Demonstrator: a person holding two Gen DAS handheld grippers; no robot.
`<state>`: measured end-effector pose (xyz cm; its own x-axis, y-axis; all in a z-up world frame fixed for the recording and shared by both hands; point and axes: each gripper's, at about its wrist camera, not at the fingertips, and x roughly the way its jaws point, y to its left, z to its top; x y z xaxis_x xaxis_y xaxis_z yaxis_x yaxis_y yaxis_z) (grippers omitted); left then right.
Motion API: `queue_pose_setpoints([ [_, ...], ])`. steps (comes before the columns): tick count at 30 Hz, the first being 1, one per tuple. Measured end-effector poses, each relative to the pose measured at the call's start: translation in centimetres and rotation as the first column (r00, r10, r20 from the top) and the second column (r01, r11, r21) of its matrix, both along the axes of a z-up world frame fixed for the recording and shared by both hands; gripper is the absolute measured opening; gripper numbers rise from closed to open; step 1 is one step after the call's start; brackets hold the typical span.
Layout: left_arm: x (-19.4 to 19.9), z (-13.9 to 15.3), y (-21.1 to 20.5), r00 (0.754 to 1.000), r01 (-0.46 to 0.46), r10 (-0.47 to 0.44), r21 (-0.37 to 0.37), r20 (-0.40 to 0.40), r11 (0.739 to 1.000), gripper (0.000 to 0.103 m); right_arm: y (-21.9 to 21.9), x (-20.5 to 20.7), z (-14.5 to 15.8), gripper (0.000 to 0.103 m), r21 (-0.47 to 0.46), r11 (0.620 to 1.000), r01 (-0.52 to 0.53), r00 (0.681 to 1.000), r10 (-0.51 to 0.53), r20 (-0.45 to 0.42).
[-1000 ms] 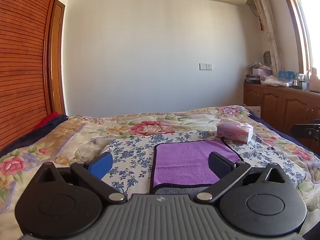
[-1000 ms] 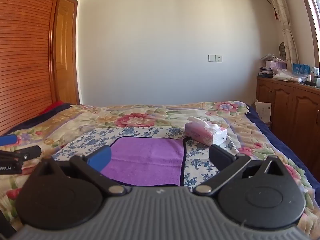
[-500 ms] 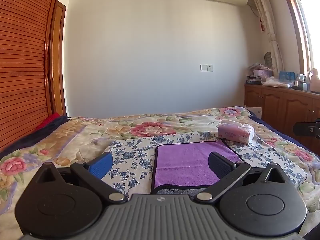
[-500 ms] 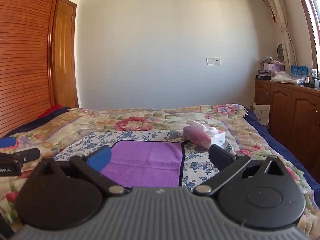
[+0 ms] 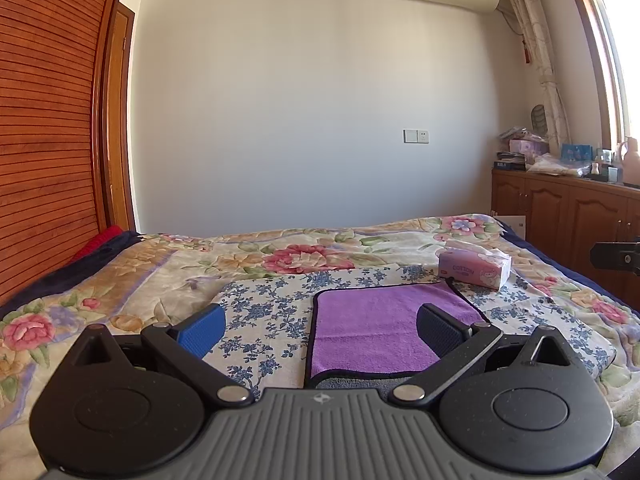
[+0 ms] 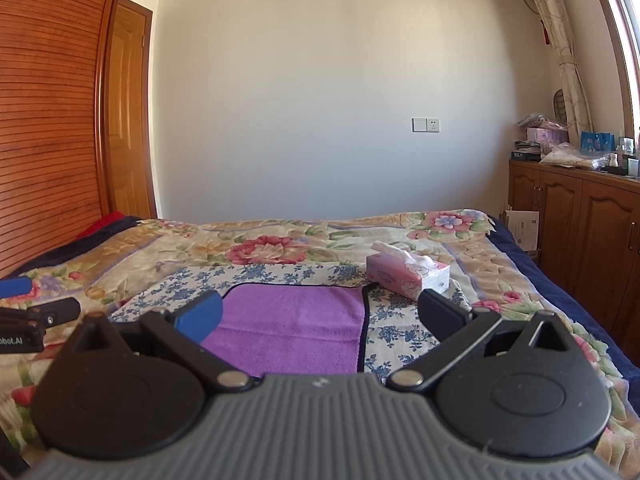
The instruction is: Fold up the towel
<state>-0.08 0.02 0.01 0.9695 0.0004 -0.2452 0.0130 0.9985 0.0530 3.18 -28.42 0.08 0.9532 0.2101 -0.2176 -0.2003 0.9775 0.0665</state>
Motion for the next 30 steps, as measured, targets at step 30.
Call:
queue_pose_setpoints([
  [30, 0.15, 0.56, 0.84, 1.0, 0.0, 0.0, 0.0, -0.001, 1.0, 0.103, 0.24, -0.01, -0.05, 0.103, -0.003, 1.0, 0.001, 1.0, -0.001, -0.002],
])
